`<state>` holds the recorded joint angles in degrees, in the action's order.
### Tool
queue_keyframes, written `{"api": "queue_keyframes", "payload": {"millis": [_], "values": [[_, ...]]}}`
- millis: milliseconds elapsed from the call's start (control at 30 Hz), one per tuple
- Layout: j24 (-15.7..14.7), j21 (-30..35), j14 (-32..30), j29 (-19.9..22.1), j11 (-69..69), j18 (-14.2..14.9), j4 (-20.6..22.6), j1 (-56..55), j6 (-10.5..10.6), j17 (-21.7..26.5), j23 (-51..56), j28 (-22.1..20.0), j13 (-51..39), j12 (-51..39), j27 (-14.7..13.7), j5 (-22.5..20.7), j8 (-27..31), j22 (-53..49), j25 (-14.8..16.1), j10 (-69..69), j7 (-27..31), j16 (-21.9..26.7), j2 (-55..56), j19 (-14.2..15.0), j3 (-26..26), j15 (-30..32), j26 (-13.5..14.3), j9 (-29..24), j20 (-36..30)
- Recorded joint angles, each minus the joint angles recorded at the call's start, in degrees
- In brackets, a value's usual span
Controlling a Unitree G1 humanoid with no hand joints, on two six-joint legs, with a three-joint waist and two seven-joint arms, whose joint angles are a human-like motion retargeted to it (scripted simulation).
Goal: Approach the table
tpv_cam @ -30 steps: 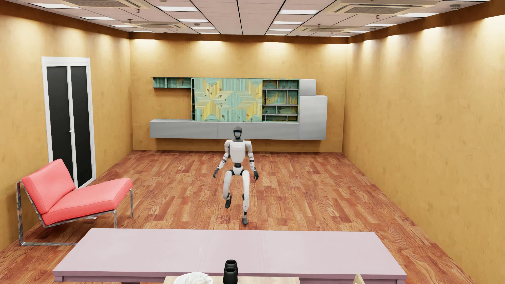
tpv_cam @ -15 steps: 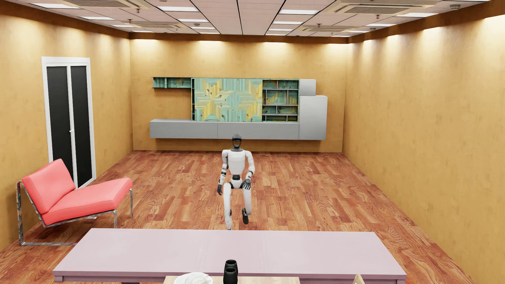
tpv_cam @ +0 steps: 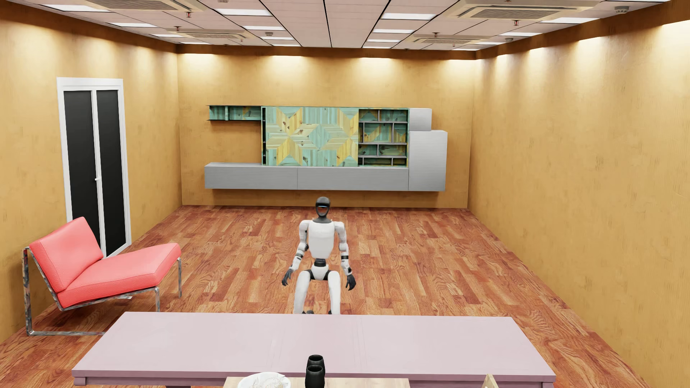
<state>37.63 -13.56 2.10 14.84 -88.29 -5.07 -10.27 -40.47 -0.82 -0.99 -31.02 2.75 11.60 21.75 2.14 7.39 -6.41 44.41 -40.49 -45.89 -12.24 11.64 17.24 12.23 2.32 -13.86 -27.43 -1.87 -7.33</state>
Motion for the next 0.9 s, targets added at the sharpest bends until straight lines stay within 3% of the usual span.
{"api": "queue_keyframes", "payload": {"millis": [33, 67, 133, 167, 200, 233, 300, 367, 433, 500, 533, 567, 667, 800, 900], "values": [[2.37, 0.74, 0.18, -0.42, 0.83, 0.97, 1.75, 2.46, -0.42, 0.33, -3.7, -1.2, -0.86, -5.32, 1.12, 3.32, -2.61, -2.71, -1.36, 3.09, 1.25, -0.36, 3.53, -2.51, -0.4, -2.71, 1.12, -0.13, -0.99], [2.84, 2.29, 0.07, -3.62, 4.61, 1.9, 3.57, 5.01, -0.81, 1.75, -6.83, -4.55, -1.18, -9.46, 0.82, 5.87, -4.77, -6.93, -3.43, 6.75, 2.66, -1.19, 6.54, -5.43, -0.91, -5.53, 4.38, -0.12, -1.34], [-0.86, 3.68, 0.09, -9.39, 20.97, 3.68, 6.02, 9.37, -1.28, 4.59, -9.52, -9.93, -0.42, -15.58, -0.01, 7.79, -6.55, -15.39, -6.33, 12.99, 5.51, -2.7, 9.69, -4.73, -1.91, -8.29, 13.73, 0.16, -2.25], [-2.47, 3.27, 0.14, -11.13, 32.89, 4.53, 6.87, 10.74, -1.44, 5.28, -9.86, -10.1, -0.2, -18.07, 0.49, 7.86, -6.88, -20.11, -6.54, 15.09, 7.19, -2.83, 9.08, -3.4, -2.44, -7.06, 17.1, 0.43, -3.77], [-3.02, 2.37, 0.1, -12.47, 42.75, 5.32, 7.53, 11.65, -1.62, 5.38, -9.84, -9.46, 0.0, -20.52, 1.37, 7.68, -7.83, -24.91, -6.18, 16.83, 9.17, -2.58, 7.22, -3.92, -3.0, -4.89, 19.36, 0.75, -5.43], [-3.01, 1.04, 0.29, -13.16, 46.35, 6.06, 8.29, 11.87, -1.87, 5.15, -9.86, -9.05, 0.06, -22.69, 2.76, 7.68, -9.89, -29.31, -5.66, 17.3, 10.96, -2.47, 5.0, -6.39, -3.43, -5.81, 20.95, 0.99, -6.69], [-3.79, -1.03, 0.8, -12.56, 50.83, 7.49, 8.78, 11.75, -2.23, 3.69, -11.8, -9.93, -1.08, -24.63, 6.55, 7.1, -14.43, -35.35, -5.2, 16.66, 13.56, -2.92, 1.19, -9.53, -4.0, -8.08, 22.51, 1.21, -6.66], [-5.25, 0.89, 0.15, -13.56, 56.06, 8.94, 7.95, 12.41, -1.71, 3.01, -15.32, -11.23, -3.05, -23.72, 8.87, 5.11, -16.98, -36.17, -7.28, 17.86, 14.74, -3.78, -1.89, -10.6, -4.08, -6.49, 21.32, 1.25, -5.15], [-2.15, 5.6, 1.64, -17.31, 60.81, 12.87, 6.88, 13.62, -0.88, 3.97, -17.09, -10.31, -4.5, -22.8, 7.61, 3.46, -18.38, -31.32, -10.85, 19.14, 15.26, -3.29, -4.52, -10.47, -3.64, -5.36, 17.46, 1.41, -5.54], [3.35, 8.47, 6.02, -19.24, 64.31, 10.44, 5.04, 14.66, -0.01, 4.97, -16.93, -5.46, -6.01, -21.58, 5.55, 1.85, -17.91, -22.42, -12.46, 15.39, 14.3, -1.83, -6.53, -10.33, -3.27, -4.68, 12.13, 1.61, -7.83], [4.44, 8.65, 7.9, -18.97, 65.94, 9.3, 3.76, 15.81, 0.46, 5.08, -16.35, -2.42, -6.82, -20.68, 5.06, 0.99, -17.14, -17.21, -12.24, 13.14, 12.87, -1.44, -7.41, -10.32, -3.23, -4.4, 9.63, 1.77, -8.73], [3.84, 8.15, 8.68, -18.13, 67.68, 9.24, 2.62, 17.65, 0.96, 4.88, -15.47, -0.25, -7.63, -19.41, 4.77, 0.07, -16.05, -11.97, -11.52, 12.67, 11.51, -1.45, -8.26, -10.3, -3.25, -4.02, 7.45, 2.01, -8.89], [-2.26, 4.46, 10.23, -14.05, 71.29, 10.59, -0.06, 25.04, 2.61, 3.17, -12.55, 1.34, -9.49, -13.54, 3.03, -2.28, -11.02, 1.5, -7.77, 21.06, 5.56, -2.52, -9.17, -10.25, -3.51, -2.61, 3.21, 3.2, -8.37], [-3.78, 0.27, 9.95, -9.69, 70.05, 9.86, -0.64, 30.03, 3.82, 1.38, -11.01, 7.67, -7.64, -7.51, 1.78, -2.62, -6.09, 9.76, -3.61, 27.35, -0.95, -3.02, -7.68, -9.87, -3.51, -2.96, 3.08, 4.05, -13.99], [-5.95, -1.34, 10.97, -10.96, 69.56, 9.4, -0.37, 30.07, 3.79, 1.07, -13.71, 5.91, -4.32, -7.28, 4.12, -2.06, -5.85, 7.75, -4.19, 26.03, -1.48, -2.4, -7.99, -9.42, -3.02, -3.41, 3.36, 4.11, -12.26]]}}
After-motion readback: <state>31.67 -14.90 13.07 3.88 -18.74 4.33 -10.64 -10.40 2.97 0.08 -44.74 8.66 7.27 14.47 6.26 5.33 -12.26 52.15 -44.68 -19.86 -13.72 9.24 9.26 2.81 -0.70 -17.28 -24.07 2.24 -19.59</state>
